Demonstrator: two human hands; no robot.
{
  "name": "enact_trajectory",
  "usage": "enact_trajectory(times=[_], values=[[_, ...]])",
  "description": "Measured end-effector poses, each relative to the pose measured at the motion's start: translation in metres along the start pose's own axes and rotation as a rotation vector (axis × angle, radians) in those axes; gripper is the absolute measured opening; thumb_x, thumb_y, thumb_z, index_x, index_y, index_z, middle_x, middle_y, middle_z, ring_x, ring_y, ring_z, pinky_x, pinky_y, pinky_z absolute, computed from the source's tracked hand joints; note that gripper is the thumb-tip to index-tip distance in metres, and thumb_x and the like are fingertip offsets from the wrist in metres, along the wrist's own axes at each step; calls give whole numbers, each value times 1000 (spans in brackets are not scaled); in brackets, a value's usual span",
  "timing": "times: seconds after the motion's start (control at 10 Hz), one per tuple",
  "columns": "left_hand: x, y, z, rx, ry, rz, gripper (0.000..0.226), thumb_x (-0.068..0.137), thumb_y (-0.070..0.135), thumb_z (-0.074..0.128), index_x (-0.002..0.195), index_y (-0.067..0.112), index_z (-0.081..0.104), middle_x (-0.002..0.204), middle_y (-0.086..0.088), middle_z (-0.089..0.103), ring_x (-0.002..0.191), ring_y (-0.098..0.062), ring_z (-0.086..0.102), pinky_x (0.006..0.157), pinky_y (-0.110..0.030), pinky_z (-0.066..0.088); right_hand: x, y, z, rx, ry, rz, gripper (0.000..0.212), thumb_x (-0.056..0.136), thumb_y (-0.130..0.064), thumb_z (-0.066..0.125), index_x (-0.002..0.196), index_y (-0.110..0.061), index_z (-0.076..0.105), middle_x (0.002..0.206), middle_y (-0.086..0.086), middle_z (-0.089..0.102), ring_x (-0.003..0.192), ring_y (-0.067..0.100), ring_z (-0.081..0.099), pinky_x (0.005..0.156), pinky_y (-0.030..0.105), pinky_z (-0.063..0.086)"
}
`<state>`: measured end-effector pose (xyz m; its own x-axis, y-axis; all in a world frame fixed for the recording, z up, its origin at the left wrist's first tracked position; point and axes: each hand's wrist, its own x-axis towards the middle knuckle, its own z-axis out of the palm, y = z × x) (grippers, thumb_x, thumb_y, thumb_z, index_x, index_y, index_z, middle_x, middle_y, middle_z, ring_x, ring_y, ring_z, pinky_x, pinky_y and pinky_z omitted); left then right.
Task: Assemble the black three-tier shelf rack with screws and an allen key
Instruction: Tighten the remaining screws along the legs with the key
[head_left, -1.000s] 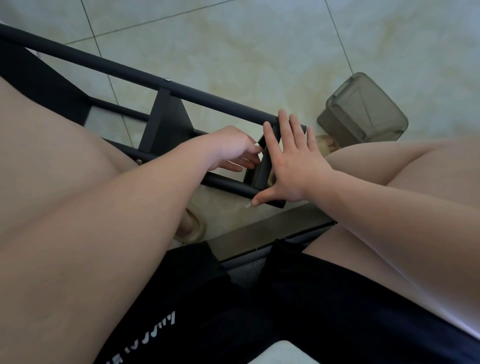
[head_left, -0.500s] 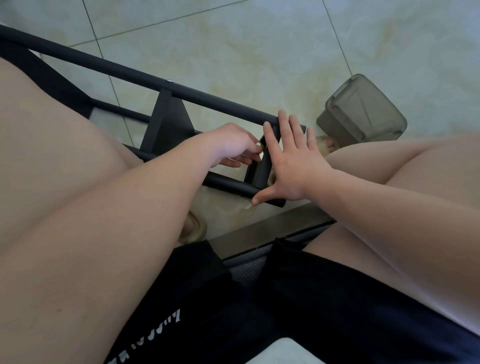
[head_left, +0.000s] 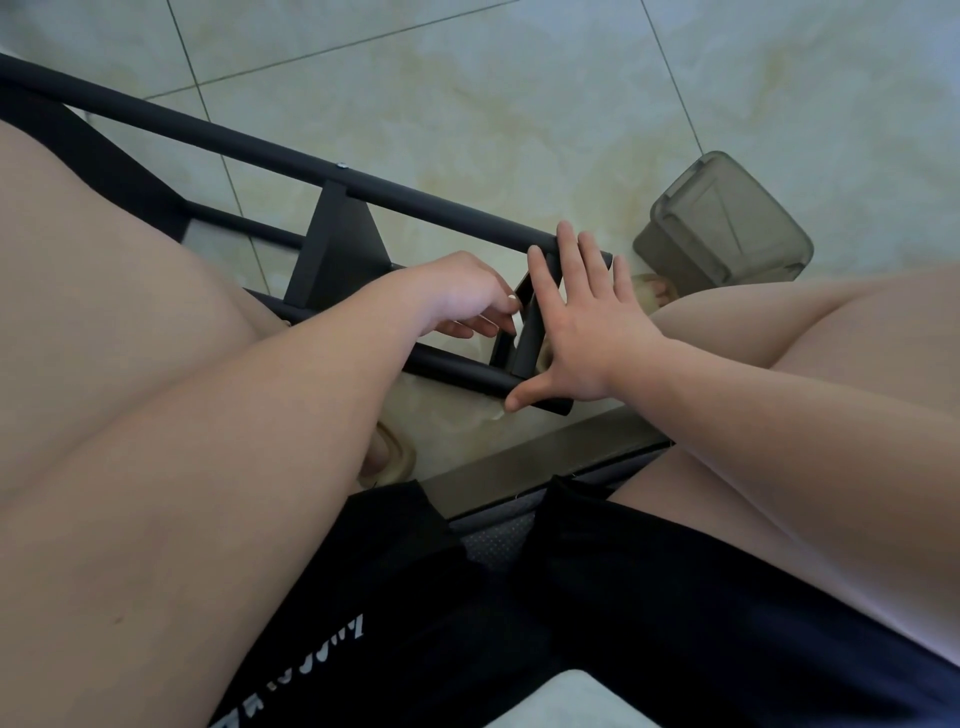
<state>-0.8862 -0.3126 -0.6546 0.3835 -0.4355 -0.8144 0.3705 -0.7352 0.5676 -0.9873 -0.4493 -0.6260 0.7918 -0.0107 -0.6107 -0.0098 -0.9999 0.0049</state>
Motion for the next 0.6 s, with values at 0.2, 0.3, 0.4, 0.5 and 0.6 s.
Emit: enact_trajectory(times=[0.2, 0.3, 0.4, 0.5, 0.6], values=[[0, 2, 3, -51, 9, -6, 13, 97, 24, 60, 103, 17, 69, 81, 6, 78, 83, -9, 71, 74, -27, 50, 0, -1, -1, -13, -3, 3, 159, 50, -100, 56, 156, -14, -26, 160, 21, -36, 151, 41, -26, 123, 60, -4], [0, 2, 5, -52, 7, -19, 14, 96, 22, 59, 103, 14, 68, 80, 4, 78, 82, -10, 71, 73, -27, 49, 0, -1, -1, -12, -5, 3, 159, 50, -100, 57, 156, -14, -26, 160, 21, -36, 151, 41, -26, 123, 60, -4], [0, 1, 4, -33, 0, -32, 13, 94, 20, 59, 101, 13, 68, 80, 3, 78, 83, -10, 71, 73, -28, 49, 0, -1, 0, -16, 2, 3, 160, 50, -100, 57, 156, -14, -25, 160, 21, -35, 151, 41, -25, 123, 60, -4], [0, 1, 3, -17, -4, -54, 15, 94, 20, 58, 102, 12, 68, 82, 3, 78, 86, -11, 72, 74, -28, 50, 0, -1, 0, -13, 3, 3, 160, 50, -100, 57, 156, -14, -25, 160, 21, -35, 151, 41, -25, 123, 60, -4], [0, 3, 4, -26, -12, -58, 17, 94, 19, 58, 105, 11, 67, 82, 2, 78, 86, -12, 72, 76, -28, 51, 0, -1, 0, -8, 3, 3, 160, 49, -100, 57, 156, -14, -25, 160, 21, -36, 151, 41, -26, 123, 60, -5]])
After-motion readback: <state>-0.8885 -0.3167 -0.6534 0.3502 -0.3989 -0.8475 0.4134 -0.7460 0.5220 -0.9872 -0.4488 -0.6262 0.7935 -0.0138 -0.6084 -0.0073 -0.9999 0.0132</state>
